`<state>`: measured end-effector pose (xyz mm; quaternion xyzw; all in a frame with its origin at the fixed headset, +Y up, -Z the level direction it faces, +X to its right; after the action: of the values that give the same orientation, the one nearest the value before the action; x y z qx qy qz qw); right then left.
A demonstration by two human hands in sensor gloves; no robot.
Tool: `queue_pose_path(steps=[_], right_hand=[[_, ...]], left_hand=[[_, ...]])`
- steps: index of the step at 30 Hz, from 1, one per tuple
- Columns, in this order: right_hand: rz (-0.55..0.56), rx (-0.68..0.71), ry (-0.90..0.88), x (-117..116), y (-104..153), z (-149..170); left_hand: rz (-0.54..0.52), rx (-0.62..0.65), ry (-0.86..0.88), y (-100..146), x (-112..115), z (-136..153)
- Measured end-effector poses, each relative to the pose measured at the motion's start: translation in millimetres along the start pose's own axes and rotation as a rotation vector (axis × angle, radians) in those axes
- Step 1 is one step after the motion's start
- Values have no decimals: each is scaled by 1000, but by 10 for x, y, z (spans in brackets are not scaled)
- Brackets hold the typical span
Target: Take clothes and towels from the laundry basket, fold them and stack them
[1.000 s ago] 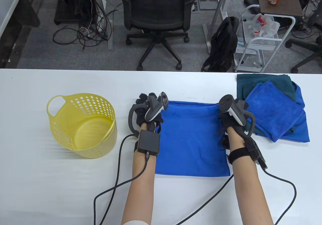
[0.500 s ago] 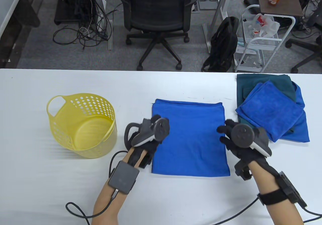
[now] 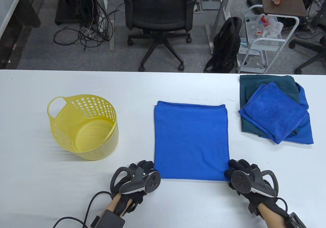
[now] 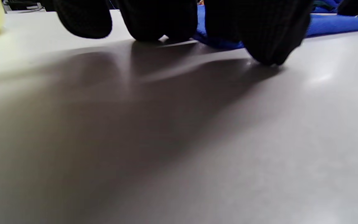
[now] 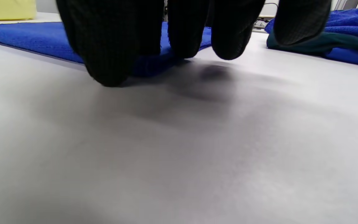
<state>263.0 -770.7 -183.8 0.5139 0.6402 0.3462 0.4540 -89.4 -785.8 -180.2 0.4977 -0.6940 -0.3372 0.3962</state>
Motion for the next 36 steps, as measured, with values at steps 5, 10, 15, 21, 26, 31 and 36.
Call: queue_pose_path(steps=[5, 10, 15, 21, 26, 31, 36], right_hand=[[45, 10, 8, -20, -2, -7], [41, 0, -37, -30, 2, 21], [29, -9, -64, -22, 0, 57], [-28, 10, -190, -19, 5, 134], [-174, 83, -413, 135, 80, 235], [-200, 216, -751, 389, 235, 333], [11, 67, -564, 802, 54, 345]], left_hand=[[-58, -15, 6, 9, 10, 21], [-86, -36, -15, 10, 16, 34], [-124, -45, 25, 3, 9, 71], [-52, -16, 120, 30, 47, 164], [154, 143, 367, 132, -58, 231], [178, 201, 592, 414, -426, 365], [-34, -76, 374, 312, -947, 426]])
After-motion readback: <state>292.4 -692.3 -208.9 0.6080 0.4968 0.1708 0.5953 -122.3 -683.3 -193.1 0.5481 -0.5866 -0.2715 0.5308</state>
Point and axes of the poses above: the tracker on the back of each hand, its own z axis roughly to the little-finger side, its own y axis roughly from the fingertips to the wrist, x = y × z, the point moved 1 cm from there along -y, roughly from the wrist to the fingertips, and after that the axes turned 2 degrees about -y, right-handed, at the moved point
